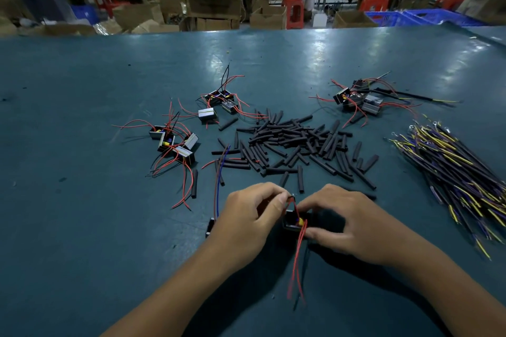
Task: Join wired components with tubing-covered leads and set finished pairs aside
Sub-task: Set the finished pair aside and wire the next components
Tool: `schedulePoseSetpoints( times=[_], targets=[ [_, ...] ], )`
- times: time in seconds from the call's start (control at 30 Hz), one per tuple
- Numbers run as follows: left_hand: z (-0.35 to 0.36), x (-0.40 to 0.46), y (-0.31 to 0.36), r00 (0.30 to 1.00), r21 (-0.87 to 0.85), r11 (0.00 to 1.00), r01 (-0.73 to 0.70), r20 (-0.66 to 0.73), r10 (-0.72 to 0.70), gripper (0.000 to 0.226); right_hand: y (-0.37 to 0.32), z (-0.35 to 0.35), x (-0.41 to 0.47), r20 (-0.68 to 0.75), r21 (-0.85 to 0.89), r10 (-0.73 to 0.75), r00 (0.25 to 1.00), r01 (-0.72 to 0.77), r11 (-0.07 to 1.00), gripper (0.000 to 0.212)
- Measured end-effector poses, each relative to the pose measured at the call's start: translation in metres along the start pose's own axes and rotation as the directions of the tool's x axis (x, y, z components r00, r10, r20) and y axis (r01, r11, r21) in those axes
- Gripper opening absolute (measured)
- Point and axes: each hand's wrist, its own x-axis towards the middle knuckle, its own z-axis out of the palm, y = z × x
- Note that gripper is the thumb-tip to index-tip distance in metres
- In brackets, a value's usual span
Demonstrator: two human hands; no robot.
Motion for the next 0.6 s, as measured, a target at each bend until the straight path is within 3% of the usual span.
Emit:
schedulePoseSetpoints(
  times=[0.13, 0.2, 0.37, 0.6],
  targets=[
    [0.002, 0.002, 0.001, 1.000, -0.114, 0.993, -0.027, 0.010, 0.028, 0.014, 0.011, -0.004, 0.000, -0.106, 0.049, 0.070, 0.992, -0.065, 0.997, 0.019],
    [0.002, 0.004, 0.000, 1.000, -0.158, 0.987, -0.014, 0.010, 0.015, 0.014, 0.017, -0.002, 0.000, -0.174, -0.002, 0.138, 0.975, -0.140, 0.990, 0.024],
    [-0.003, 0.006, -0.003, 0.999, -0.269, 0.963, 0.024, 0.029, -0.016, 0.014, 0.020, 0.005, 0.003, -0.131, -0.150, 0.123, 0.984, -0.142, 0.978, 0.020],
    [-0.006, 0.006, -0.003, 0.984, -0.259, 0.963, 0.080, 0.175, -0.034, 0.009, 0.019, 0.004, 0.010, -0.109, -0.317, 0.122, 0.987, -0.151, 0.936, 0.008]
  ],
)
